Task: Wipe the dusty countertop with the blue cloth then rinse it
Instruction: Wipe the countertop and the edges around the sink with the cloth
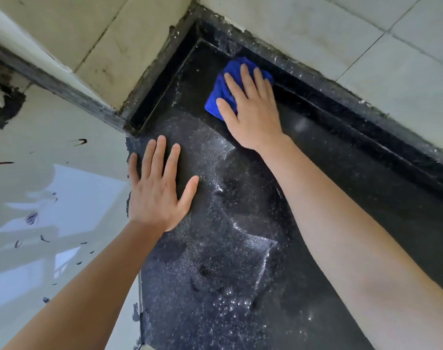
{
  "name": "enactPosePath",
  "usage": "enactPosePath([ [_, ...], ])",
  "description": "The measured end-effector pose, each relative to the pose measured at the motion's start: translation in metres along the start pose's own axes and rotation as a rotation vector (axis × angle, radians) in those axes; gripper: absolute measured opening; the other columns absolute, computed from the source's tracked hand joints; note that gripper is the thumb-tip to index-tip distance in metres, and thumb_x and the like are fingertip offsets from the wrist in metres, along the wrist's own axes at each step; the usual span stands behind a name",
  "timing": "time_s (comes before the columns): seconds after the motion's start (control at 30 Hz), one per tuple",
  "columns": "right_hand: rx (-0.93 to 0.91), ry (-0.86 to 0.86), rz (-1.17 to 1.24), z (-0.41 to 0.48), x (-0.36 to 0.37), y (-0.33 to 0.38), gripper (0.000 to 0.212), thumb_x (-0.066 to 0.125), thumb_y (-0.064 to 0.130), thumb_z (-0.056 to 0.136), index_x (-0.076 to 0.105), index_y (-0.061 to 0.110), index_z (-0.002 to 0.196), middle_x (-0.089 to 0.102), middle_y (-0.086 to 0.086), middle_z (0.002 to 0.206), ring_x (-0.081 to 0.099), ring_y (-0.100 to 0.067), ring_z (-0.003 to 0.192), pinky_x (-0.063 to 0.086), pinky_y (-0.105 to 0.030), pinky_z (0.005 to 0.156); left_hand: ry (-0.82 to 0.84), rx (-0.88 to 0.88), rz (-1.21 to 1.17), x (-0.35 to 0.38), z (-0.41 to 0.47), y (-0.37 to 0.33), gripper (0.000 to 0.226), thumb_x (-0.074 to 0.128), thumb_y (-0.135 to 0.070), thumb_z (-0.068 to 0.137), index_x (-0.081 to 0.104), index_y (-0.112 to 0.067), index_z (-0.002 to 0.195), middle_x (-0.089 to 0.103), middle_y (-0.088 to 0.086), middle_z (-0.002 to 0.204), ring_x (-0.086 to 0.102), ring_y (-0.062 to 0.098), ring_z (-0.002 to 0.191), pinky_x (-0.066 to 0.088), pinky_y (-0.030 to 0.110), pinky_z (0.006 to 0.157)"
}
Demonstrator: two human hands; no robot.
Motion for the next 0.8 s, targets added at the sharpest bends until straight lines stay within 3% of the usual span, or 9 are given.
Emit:
enactPosePath([
  [0.2, -0.025, 0.033, 0.004, 0.046, 0.008, 0.059, 0.070, 0.019, 0.063, 0.099, 0.018, 0.026, 0.159, 0.007, -0.010, 0.167, 0.001, -0.034, 0.153, 0.000, -0.049, 0.123, -0.032, -0.003, -0.023, 0.000, -0.001, -0.001, 0.074, 0.020, -0.062, 0.097, 0.023, -0.017, 0.156, 0.011, 0.010, 0.165, 0.005, 0.025, 0.153, 0.005, 0.054, 0.121],
  [0.4, -0.214, 0.028, -0.032, -0.016, 0.007, 0.039, 0.067, 0.031, 0.064, 0.096, 0.034, 0.029, 0.153, 0.023, -0.007, 0.163, 0.015, -0.031, 0.151, 0.012, -0.046, 0.122, -0.044, -0.003, -0.031, 0.000, -0.001, -0.001, 0.074, 0.019, -0.062, 0.097, 0.024, -0.016, 0.155, 0.012, 0.010, 0.165, 0.005, 0.025, 0.153, 0.003, 0.052, 0.122],
  [0.63, 0.103, -0.041, 0.122, -0.069, -0.020, -0.077, 0.055, 0.045, 0.040, 0.090, 0.047, 0.022, 0.143, 0.032, -0.005, 0.160, 0.022, -0.027, 0.150, 0.021, -0.047, 0.121, -0.017, -0.014, 0.006, 0.001, -0.001, 0.002, 0.074, 0.014, -0.063, 0.097, 0.017, -0.019, 0.157, 0.005, 0.007, 0.166, -0.001, 0.022, 0.153, 0.001, 0.052, 0.122],
  [0.73, 0.155, -0.042, 0.216, -0.058, -0.016, -0.049, 0.050, 0.047, 0.030, 0.090, 0.046, 0.023, 0.140, 0.027, -0.004, 0.162, 0.013, -0.028, 0.152, 0.011, -0.048, 0.123, -0.024, -0.002, -0.004, 0.001, -0.001, 0.002, 0.073, 0.015, -0.062, 0.098, 0.018, -0.019, 0.157, 0.006, 0.007, 0.166, 0.001, 0.023, 0.153, 0.003, 0.053, 0.122],
  [0.8, 0.094, -0.029, 0.261, -0.054, -0.007, -0.015, 0.047, 0.044, 0.027, 0.092, 0.046, 0.023, 0.139, 0.023, -0.004, 0.164, 0.008, -0.027, 0.153, 0.003, -0.048, 0.124, -0.038, 0.000, -0.014, 0.001, -0.001, 0.002, 0.072, 0.016, -0.062, 0.098, 0.020, -0.020, 0.156, 0.008, 0.007, 0.166, 0.003, 0.023, 0.153, 0.003, 0.053, 0.122],
])
Point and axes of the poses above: each hand's wrist, its own z-axis towards the middle knuckle, its own x-axis out of the palm, y = z × x, the point moved 7 cm from there along z, towards the middle knuckle
